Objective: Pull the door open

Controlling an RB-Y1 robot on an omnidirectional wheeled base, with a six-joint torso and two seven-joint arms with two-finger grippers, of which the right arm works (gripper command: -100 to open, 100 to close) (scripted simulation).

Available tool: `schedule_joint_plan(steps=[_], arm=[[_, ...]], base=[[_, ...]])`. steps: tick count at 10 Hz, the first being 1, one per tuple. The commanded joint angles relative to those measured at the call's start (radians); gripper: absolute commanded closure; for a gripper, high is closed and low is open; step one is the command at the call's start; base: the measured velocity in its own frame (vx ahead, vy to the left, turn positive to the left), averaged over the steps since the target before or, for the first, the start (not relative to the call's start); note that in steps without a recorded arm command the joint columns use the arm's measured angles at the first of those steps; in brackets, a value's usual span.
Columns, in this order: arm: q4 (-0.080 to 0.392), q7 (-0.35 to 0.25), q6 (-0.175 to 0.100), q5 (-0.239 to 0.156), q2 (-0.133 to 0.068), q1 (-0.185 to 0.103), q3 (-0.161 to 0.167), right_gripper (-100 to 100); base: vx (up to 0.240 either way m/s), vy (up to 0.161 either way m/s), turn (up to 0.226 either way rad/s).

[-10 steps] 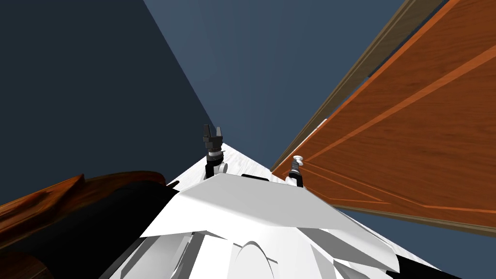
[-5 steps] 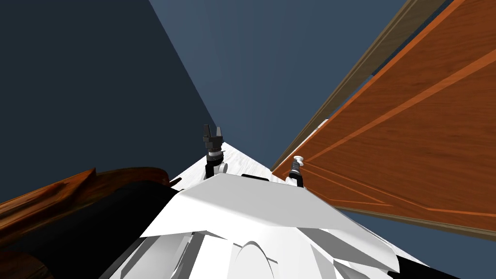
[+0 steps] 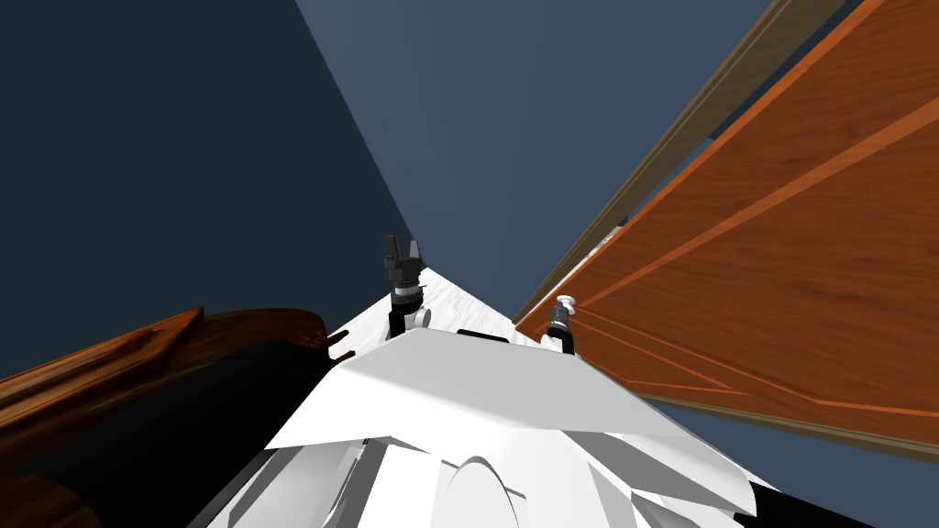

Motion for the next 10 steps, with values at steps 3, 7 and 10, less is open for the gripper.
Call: schedule_joint_plan(steps=[3,7,10], arm=[[0.002,-0.102,-0.001,-0.029,-0.022,0.018,-0.003,100],[0.004,-0.151,-0.007,-0.038,-0.026,0.018,0.004,100],[0.008,-0.217,-0.020,-0.055,-0.033,0.018,0.020,100]], base=[[-0.056,-0.012,0.067],[-0.022,-0.012,0.033],[-0.023,-0.001,0.032]])
